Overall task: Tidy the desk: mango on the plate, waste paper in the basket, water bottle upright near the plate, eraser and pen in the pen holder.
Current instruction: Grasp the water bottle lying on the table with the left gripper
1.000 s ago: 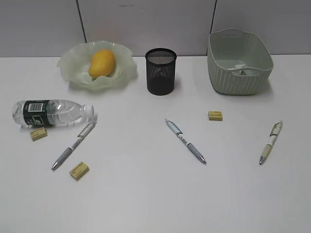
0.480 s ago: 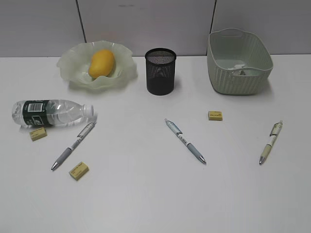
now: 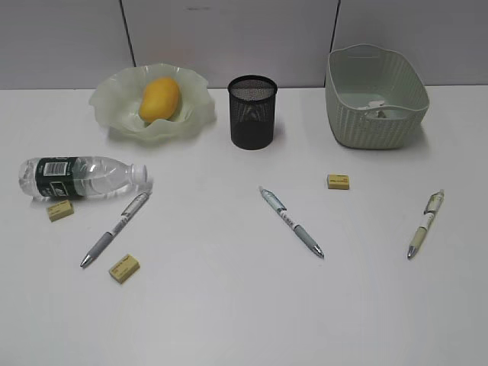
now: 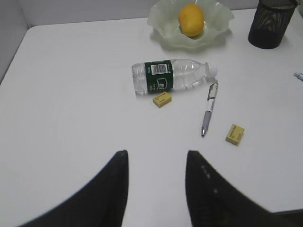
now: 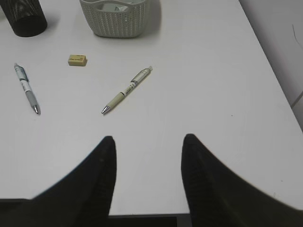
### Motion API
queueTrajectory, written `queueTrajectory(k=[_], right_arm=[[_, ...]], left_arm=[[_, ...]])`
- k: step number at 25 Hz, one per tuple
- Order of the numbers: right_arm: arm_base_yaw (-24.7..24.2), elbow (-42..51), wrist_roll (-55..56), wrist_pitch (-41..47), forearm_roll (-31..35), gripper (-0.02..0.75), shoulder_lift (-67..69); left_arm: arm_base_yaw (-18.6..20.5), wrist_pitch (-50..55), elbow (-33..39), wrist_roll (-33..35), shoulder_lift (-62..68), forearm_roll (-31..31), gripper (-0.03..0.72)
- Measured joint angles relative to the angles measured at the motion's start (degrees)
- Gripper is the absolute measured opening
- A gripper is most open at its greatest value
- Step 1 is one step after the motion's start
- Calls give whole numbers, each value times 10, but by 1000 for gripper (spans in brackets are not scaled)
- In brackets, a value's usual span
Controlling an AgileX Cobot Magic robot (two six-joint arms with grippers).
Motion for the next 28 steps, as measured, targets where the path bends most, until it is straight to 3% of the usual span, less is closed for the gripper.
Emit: queueTrajectory(k=[12, 15, 18, 23, 28], right_arm=[[0, 0, 0, 0, 5, 375, 0], [0, 0, 0, 0, 13, 451, 0], [0, 0, 0, 0, 15, 580, 0], [0, 0, 0, 0, 16, 609, 0], [0, 0, 0, 0, 17, 520, 0]], left_arm=[[0, 0, 0, 0, 0, 0, 309], [0, 0, 0, 0, 0, 0, 309], [0, 0, 0, 0, 0, 0, 314], [0, 0, 0, 0, 6, 11, 411], [0, 0, -3, 18, 91, 14, 564]])
